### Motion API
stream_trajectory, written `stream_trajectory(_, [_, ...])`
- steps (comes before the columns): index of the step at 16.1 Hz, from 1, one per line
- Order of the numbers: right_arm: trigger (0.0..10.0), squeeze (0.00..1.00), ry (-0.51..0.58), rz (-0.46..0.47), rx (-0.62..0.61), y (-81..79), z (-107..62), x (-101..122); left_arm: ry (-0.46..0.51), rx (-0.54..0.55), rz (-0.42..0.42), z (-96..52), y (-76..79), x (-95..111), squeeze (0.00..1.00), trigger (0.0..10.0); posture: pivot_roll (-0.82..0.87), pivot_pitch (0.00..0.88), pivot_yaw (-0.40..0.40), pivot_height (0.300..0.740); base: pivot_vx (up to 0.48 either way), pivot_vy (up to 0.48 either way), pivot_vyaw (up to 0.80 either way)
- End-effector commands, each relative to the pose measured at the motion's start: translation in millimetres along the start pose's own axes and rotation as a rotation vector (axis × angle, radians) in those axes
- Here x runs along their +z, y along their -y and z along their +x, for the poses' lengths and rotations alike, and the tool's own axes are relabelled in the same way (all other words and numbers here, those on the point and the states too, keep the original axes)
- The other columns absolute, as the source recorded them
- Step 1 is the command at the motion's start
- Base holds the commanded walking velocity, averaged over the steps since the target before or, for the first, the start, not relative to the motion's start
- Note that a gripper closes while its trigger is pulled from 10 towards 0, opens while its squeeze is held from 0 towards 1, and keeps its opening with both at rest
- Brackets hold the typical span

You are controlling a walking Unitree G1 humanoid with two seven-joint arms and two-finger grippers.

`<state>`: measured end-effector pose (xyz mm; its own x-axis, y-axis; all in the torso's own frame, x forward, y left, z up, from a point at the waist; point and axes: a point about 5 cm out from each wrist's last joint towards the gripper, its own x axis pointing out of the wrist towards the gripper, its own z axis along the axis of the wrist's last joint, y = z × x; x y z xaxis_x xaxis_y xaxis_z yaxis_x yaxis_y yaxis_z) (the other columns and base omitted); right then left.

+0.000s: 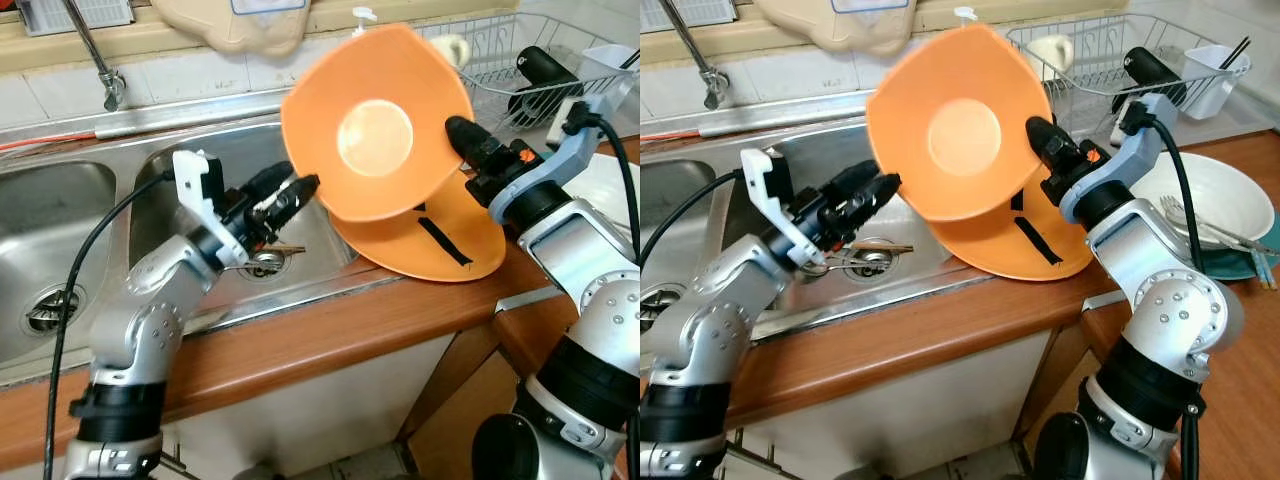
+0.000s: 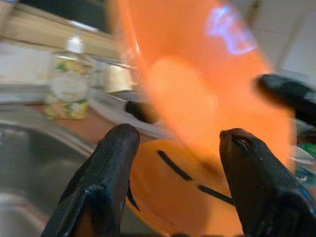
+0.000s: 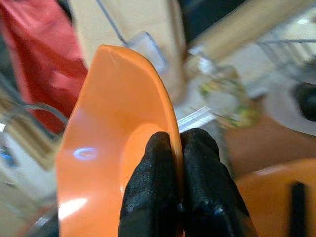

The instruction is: Kitchen organization

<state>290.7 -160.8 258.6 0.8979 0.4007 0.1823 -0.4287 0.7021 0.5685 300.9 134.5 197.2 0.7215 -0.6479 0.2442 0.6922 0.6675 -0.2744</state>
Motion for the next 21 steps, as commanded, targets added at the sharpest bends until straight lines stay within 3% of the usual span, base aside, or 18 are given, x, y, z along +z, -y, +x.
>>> stream_trajectory(1, [0.0, 0.0, 0.051, -0.004, 0.094, -13.9, -1.6, 7, 0.011, 0.05, 0.024, 1.5, -6.6, 4, 0.0, 10.0, -0.13, 0.0, 0.091, 0.74, 0.0, 0.0, 0.0])
stream_trajectory(4, [0.0, 0.0, 0.06, 0.028, 0.14, -19.0, -1.3, 7, 0.036, 0.014, -0.019, 4.5, -4.5, 4, 0.0, 10.0, -0.13, 0.0, 0.09, 0.74, 0.0, 0.0, 0.0])
stream_trajectory(6, [0.0, 0.0, 0.032, 0.027, 0.15, -20.6, -1.2, 3, 0.049, 0.001, -0.029, 8.1, -3.3, 3, 0.0, 0.0, -0.13, 0.0, 0.087, 0.74, 0.0, 0.0, 0.0])
stream_trajectory(9, [0.0, 0.0, -0.009, 0.015, 0.145, -20.3, -2.6, -4, 0.109, 0.024, -0.086, 6.7, -4.5, 7, 0.0, 0.0, -0.13, 0.0, 0.085, 0.74, 0.0, 0.0, 0.0])
stream_trajectory(21, [0.0, 0.0, -0.024, 0.01, 0.119, -17.1, -3.3, -9, 0.09, 0.026, -0.082, 3.9, -0.9, 0, 0.0, 0.0, -0.12, 0.0, 0.08, 0.74, 0.0, 0.0, 0.0])
